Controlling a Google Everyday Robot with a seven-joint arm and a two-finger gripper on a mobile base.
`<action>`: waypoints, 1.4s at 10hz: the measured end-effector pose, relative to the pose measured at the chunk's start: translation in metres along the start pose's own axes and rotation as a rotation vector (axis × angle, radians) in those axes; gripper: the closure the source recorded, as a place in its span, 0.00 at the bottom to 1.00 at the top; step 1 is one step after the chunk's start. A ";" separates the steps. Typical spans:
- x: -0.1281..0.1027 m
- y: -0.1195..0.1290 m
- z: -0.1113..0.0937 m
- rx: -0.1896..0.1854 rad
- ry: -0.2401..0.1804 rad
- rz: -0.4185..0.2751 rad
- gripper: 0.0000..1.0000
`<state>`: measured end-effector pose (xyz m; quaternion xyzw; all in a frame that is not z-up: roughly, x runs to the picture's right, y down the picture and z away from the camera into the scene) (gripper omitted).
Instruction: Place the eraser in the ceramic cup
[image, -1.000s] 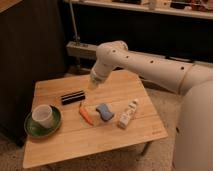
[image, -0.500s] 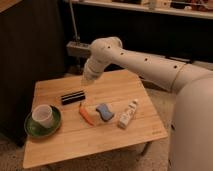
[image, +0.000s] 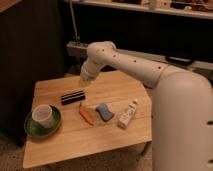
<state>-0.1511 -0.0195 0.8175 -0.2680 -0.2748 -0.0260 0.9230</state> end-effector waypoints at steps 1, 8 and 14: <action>0.003 -0.003 0.024 -0.024 -0.031 -0.015 0.83; -0.002 -0.016 0.094 -0.091 -0.025 -0.121 0.80; -0.004 -0.020 0.112 -0.040 -0.031 -0.109 0.21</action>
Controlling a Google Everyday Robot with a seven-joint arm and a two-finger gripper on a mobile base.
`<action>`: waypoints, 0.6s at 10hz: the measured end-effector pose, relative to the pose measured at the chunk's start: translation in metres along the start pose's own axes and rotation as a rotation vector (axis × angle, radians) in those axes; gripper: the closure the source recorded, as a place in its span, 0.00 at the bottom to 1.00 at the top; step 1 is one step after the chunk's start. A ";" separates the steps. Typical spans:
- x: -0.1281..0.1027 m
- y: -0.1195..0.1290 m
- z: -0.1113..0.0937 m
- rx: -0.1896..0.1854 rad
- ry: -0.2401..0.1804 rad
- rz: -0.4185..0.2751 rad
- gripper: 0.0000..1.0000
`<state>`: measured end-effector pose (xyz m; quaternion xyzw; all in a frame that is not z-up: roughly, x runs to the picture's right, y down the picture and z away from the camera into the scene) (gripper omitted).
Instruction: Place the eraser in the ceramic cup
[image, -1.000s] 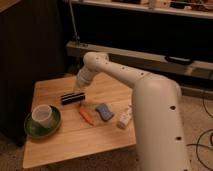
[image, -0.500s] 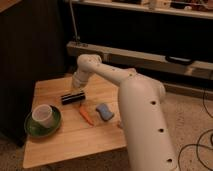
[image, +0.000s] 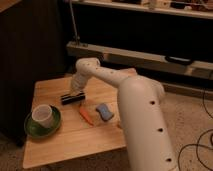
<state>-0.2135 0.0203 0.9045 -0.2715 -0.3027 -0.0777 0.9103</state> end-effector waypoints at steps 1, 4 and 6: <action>0.001 -0.002 0.001 0.001 -0.014 0.013 0.20; 0.003 -0.008 0.005 -0.049 -0.071 0.040 0.20; -0.002 -0.011 0.011 -0.074 -0.088 0.037 0.20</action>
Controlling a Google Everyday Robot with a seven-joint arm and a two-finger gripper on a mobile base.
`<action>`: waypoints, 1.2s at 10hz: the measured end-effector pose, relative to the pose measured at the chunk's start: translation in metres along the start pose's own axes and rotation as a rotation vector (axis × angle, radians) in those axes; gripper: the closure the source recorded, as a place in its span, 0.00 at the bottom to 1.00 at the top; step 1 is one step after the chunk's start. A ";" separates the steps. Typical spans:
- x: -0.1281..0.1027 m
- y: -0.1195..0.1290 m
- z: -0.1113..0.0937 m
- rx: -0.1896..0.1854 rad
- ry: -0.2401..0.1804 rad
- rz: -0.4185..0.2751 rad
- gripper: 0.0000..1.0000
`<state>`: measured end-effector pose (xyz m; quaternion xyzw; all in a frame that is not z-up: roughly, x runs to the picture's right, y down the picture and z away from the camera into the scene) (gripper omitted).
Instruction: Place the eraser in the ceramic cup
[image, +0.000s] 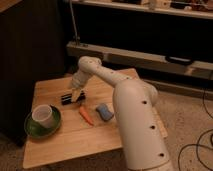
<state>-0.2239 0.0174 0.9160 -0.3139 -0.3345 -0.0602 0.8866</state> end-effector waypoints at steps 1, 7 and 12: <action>0.000 0.000 0.003 -0.009 -0.001 0.002 0.20; -0.010 0.002 0.030 0.002 -0.013 0.003 0.20; -0.008 -0.003 0.056 -0.044 -0.020 0.015 0.34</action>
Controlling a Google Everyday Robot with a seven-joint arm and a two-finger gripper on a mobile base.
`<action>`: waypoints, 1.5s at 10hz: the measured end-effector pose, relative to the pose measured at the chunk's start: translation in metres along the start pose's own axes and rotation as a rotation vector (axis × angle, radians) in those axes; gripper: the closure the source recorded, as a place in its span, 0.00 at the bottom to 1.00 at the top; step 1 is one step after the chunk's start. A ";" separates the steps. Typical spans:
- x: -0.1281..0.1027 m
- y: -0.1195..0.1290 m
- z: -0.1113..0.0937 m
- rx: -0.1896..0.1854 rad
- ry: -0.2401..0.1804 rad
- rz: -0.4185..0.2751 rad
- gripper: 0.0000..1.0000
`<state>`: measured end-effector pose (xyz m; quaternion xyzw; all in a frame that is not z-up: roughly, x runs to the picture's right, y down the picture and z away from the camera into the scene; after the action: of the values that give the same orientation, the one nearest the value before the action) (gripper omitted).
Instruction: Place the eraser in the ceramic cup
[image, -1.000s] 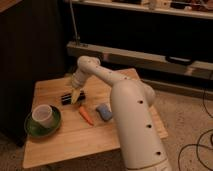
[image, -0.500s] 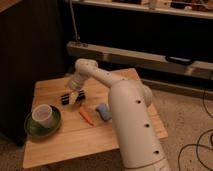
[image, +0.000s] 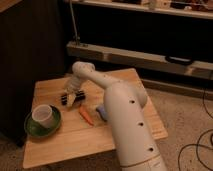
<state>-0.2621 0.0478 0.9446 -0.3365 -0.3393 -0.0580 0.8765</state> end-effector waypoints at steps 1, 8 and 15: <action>0.000 -0.001 0.005 -0.021 0.001 0.007 0.43; -0.031 -0.013 -0.055 -0.031 -0.084 0.034 1.00; -0.112 0.007 -0.172 0.064 -0.445 0.065 1.00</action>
<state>-0.2493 -0.0689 0.7764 -0.3240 -0.5148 0.0568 0.7917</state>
